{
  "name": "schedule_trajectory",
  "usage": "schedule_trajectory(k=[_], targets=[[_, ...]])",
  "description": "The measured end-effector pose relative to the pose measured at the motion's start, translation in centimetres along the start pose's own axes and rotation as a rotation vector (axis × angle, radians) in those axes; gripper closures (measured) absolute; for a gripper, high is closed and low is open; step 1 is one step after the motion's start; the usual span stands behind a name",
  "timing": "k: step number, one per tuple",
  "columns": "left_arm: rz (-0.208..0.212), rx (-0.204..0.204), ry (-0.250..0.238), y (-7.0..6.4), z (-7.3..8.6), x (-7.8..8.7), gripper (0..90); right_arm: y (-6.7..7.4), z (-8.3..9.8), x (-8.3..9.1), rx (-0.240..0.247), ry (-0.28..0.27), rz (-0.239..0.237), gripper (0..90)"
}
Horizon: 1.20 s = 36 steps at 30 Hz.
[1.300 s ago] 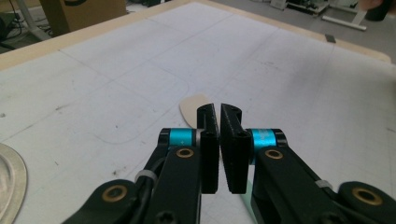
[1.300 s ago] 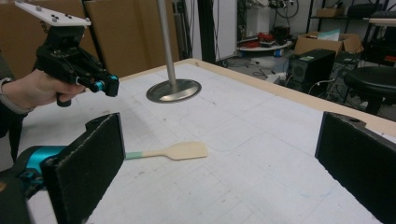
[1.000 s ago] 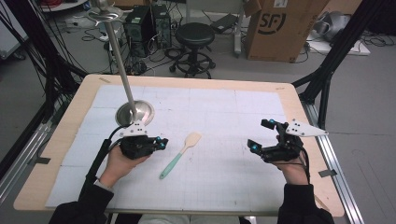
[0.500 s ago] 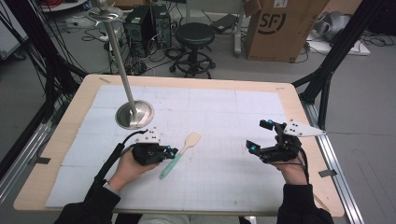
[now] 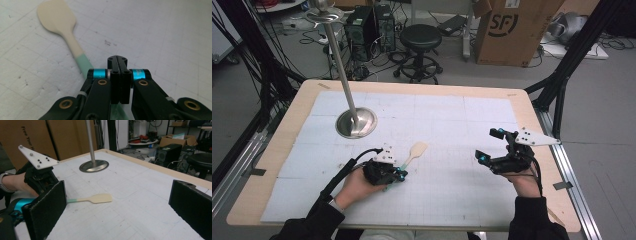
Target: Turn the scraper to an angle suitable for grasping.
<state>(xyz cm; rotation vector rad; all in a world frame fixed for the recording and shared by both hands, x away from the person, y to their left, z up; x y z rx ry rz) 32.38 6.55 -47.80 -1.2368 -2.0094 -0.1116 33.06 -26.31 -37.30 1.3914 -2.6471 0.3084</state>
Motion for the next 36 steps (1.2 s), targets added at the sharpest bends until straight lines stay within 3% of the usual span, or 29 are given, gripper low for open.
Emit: schedule_trajectory(k=[6, 9, 10, 12, 16, 22, 26, 30, 33, 36], targets=[[-0.047, -0.012, 0.009, 0.4, 0.0, 0.4, 89.7, 0.0, 0.0, 0.0, 0.002, -0.001, -0.001, 0.7], [-0.045, -0.017, -0.001, 0.5, 0.1, 0.4, 89.7, 0.0, 0.0, 0.0, 0.013, 0.007, 0.005, 0.7], [-0.060, -0.043, -0.011, 0.6, 0.2, 0.5, 89.7, 0.0, 0.0, 0.0, 0.015, 0.006, 0.004, 0.7], [-0.074, -0.048, -0.009, 0.8, 0.2, 0.7, 89.8, 0.1, -0.1, 0.0, 0.019, 0.006, 0.002, 0.7], [-0.079, -0.029, -0.020, 1.5, 0.2, 0.9, 89.8, 0.1, 0.0, -0.1, 0.016, 0.007, 0.001, 0.7], [-0.184, 0.021, -0.054, 4.5, 0.2, 2.3, 89.9, 0.1, 0.0, -0.1, 0.013, 0.010, 0.000, 0.6], [-0.218, 0.073, -0.085, 6.0, -0.1, 2.6, 89.9, 0.1, 0.1, -0.2, 0.016, 0.014, -0.002, 0.7], [-0.206, 0.116, -0.098, 6.4, -0.2, 2.7, 90.0, 0.2, 0.1, -0.4, 0.015, 0.023, -0.005, 0.6], [-0.191, 0.144, -0.162, 6.3, -1.2, 3.1, 90.0, 0.3, 0.1, -0.6, 0.015, 0.021, -0.007, 0.7], [-0.189, 0.142, -0.202, 6.2, -2.0, 3.1, 90.0, 0.4, 0.1, -0.7, 0.017, 0.024, -0.011, 0.7]])
Point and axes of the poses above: each handheld gripper's, and its own axes: x roughly backward along the jaws, z roughly out of its underside, y roughly to its left, the point moved 5 cm from there along -x, roughly forward along the jaws, and after that the axes turned 13 degrees about x, right-handed, at the moved point
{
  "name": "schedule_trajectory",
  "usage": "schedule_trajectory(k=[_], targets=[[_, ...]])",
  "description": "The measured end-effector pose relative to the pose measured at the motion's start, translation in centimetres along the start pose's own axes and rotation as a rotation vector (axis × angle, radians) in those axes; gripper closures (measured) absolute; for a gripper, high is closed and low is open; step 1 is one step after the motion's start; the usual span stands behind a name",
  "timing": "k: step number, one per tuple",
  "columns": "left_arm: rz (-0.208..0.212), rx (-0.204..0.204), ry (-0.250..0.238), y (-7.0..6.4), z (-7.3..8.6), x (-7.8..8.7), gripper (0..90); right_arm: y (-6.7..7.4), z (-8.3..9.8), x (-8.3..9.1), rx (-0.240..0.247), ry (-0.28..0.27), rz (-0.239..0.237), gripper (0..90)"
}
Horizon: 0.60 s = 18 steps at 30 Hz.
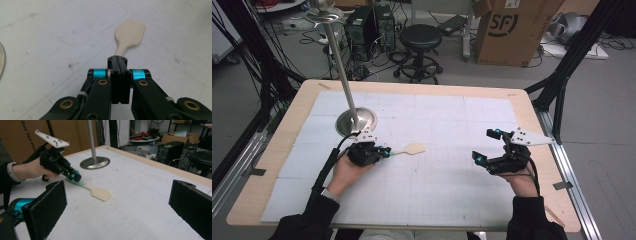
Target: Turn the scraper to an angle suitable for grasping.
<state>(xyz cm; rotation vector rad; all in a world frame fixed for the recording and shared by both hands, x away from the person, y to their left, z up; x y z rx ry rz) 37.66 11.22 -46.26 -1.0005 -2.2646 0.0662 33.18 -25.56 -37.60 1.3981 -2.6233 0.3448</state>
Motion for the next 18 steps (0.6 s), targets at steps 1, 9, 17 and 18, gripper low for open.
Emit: schedule_trajectory(k=[1, 9, 17, 18], targets=[[0.003, 0.004, -0.012, 0.0, -0.3, -0.2, 90.0, 0.0, 0.0, 0.0, -0.001, 0.000, -0.001, 0.7], [-0.050, 0.008, 0.013, -0.3, -1.6, -3.5, 90.0, -0.3, 0.1, -0.1, -0.009, -0.001, -0.001, 0.7], [-0.093, -0.007, 0.061, -0.2, -1.8, -5.4, 90.0, -0.3, 0.0, 0.1, -0.013, -0.010, -0.001, 0.7], [-0.091, -0.006, 0.062, -0.2, -1.8, -5.6, 90.0, -0.3, 0.0, 0.1, -0.018, -0.011, -0.001, 0.7]])
Point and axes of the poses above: each handheld gripper's, and its own axes: x roughly backward along the jaws, z roughly out of its underside, y roughly to its left, the point moved 5 cm from there along -x, roughly forward along the jaws, and after that the axes turned 13 degrees about x, right-handed, at the moved point
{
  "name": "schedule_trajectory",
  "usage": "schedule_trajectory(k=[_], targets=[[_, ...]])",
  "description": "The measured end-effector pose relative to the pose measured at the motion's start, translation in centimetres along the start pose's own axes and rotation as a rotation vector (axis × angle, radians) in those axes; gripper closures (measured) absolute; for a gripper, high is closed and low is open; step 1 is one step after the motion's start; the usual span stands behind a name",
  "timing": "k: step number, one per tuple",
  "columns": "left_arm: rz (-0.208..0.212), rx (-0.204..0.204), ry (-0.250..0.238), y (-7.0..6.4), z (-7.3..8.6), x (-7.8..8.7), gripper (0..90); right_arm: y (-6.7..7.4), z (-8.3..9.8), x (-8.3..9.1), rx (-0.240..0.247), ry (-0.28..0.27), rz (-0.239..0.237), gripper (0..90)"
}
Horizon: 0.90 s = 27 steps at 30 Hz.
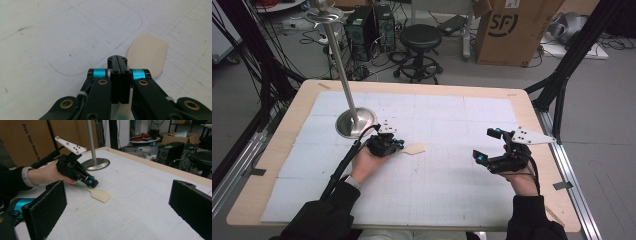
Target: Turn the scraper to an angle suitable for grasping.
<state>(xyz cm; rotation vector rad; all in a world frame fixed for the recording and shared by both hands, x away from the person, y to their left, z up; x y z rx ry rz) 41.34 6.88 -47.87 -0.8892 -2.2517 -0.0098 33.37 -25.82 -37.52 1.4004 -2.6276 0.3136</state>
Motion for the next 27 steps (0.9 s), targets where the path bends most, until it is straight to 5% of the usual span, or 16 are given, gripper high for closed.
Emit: schedule_trajectory(k=[12, 21, 27], targets=[[0.011, -0.068, 0.027, -1.3, 0.7, 0.3, 90.0, -0.1, 0.1, 0.1, 0.008, 0.007, 0.010, 0.7], [0.104, -0.088, 0.059, -2.7, 2.0, 1.4, 90.0, -0.1, 0.2, 0.1, 0.008, 0.012, 0.001, 0.6], [0.172, -0.140, 0.085, -4.5, 3.6, 2.7, 90.0, -0.1, 0.1, 0.4, 0.010, 0.009, 0.006, 0.7]])
Point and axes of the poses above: each handheld gripper's, and its own axes: x roughly backward along the jaws, z roughly out of its underside, y roughly to its left, the point moved 5 cm from there along -x, roughly forward along the jaws, and after that the axes turned 13 degrees about x, right-handed, at the moved point
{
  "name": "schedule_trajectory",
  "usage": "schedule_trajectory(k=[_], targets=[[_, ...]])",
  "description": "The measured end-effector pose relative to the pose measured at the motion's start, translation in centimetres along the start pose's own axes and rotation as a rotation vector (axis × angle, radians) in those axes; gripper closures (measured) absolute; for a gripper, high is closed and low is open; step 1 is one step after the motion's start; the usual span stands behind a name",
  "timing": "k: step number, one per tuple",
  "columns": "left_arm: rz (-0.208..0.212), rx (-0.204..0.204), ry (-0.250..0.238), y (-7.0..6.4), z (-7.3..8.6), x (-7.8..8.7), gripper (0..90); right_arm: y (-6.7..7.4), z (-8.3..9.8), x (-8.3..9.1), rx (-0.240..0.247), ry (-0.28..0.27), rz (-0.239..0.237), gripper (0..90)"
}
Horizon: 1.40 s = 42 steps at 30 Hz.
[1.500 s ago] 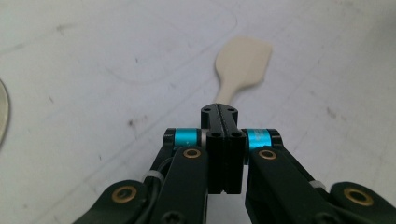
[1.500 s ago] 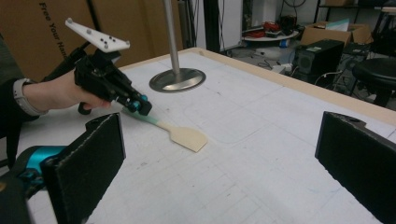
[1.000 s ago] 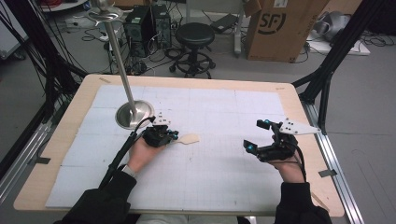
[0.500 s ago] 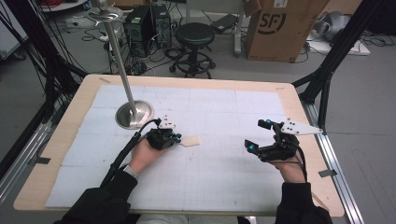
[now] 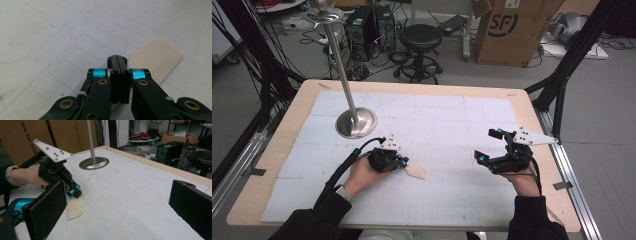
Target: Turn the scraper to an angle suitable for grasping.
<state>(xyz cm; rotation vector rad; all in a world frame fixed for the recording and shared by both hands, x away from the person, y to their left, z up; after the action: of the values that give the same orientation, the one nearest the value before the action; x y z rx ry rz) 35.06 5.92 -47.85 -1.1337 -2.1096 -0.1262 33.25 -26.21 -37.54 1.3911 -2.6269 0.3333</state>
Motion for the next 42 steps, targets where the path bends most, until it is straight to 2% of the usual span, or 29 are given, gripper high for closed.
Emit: schedule_trajectory(k=[2, 4, 9, 10, 11, 12, 13, 14, 17, 18, 24, 25, 26, 28, 31, 32, 33, 35, 37, 42], targets=[[0.030, 0.015, -0.006, -0.5, 0.7, 0.4, 90.0, 0.0, 0.0, 0.0, 0.001, 0.000, 0.000, 0.7], [0.042, 0.024, -0.023, -0.9, 1.3, 0.7, 90.0, 0.0, 0.0, -0.1, 0.004, -0.001, 0.000, 0.7], [0.033, -0.046, 0.003, -2.2, 1.8, 1.2, 90.0, 0.2, 0.1, -0.4, 0.012, 0.011, -0.014, 0.7], [0.033, -0.044, 0.005, -2.2, 1.8, 1.3, 90.0, 0.3, 0.1, -0.4, 0.012, 0.011, -0.015, 0.7], [0.009, -0.057, 0.002, -2.2, 1.7, 1.4, 90.0, 0.3, 0.1, -0.4, 0.010, 0.010, -0.015, 0.7], [-0.044, -0.082, -0.007, -2.1, 1.5, 1.7, 90.0, 0.2, 0.0, -0.4, 0.011, 0.006, -0.012, 0.7], [-0.053, -0.086, -0.020, -2.0, 1.4, 2.0, 90.0, 0.2, 0.0, -0.3, 0.011, 0.003, -0.009, 0.7], [-0.037, -0.069, -0.031, -2.0, 1.2, 2.4, 90.0, 0.2, 0.0, -0.2, 0.010, 0.000, -0.008, 0.6], [-0.044, -0.058, -0.047, -1.6, 1.1, 3.8, 90.0, 0.2, -0.1, -0.1, 0.011, -0.005, -0.010, 0.7], [-0.058, -0.051, -0.043, -1.1, 1.7, 4.5, 90.0, 0.1, -0.2, 0.0, 0.011, -0.011, -0.008, 0.7], [-0.089, -0.016, -0.016, 0.4, 3.6, 5.8, 90.0, 0.2, -0.3, 0.1, 0.011, -0.014, -0.007, 0.7], [-0.090, -0.004, 0.006, 0.6, 3.8, 5.8, 90.0, 0.3, -0.4, 0.0, 0.010, -0.014, -0.009, 0.7], [-0.105, -0.008, 0.020, 0.8, 4.1, 5.6, 90.0, 0.3, -0.4, 0.0, 0.014, -0.015, -0.012, 0.7], [-0.098, 0.000, 0.014, 0.9, 4.0, 5.5, 90.0, 0.6, -0.7, -0.2, 0.018, -0.013, -0.021, 0.7], [-0.111, 0.012, -0.014, 1.5, 3.7, 5.1, 90.0, 0.6, -0.7, -0.2, 0.029, -0.012, -0.021, 0.7], [-0.124, 0.029, -0.046, 2.1, 3.1, 4.3, 90.0, 0.6, -0.7, -0.3, 0.026, -0.013, -0.021, 0.7], [-0.124, 0.029, -0.046, 2.1, 3.1, 4.3, 90.0, 0.5, -0.7, -0.3, 0.023, -0.009, -0.016, 0.7], [-0.128, 0.059, -0.076, 2.5, 2.3, 3.2, 90.0, 0.5, -0.7, -0.3, 0.020, -0.009, -0.012, 0.7], [-0.140, 0.090, -0.082, 2.7, 1.4, 2.3, 90.0, 0.6, -0.7, -0.3, 0.022, -0.008, -0.018, 0.7], [-0.153, 0.098, -0.087, 2.7, 0.5, 1.1, 90.0, 0.4, -0.6, -0.6, 0.027, -0.002, -0.020, 0.7]])
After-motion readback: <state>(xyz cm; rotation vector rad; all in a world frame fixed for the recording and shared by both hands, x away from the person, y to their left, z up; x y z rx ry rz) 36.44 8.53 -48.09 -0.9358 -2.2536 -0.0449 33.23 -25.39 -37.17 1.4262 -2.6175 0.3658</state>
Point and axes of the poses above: each handheld gripper's, and its own axes: x roughly backward along the jaws, z roughly out of its underside, y roughly to its left, the point moved 5 cm from there along -x, roughly forward along the jaws, and after that the axes turned 13 degrees about x, right-handed, at the moved point
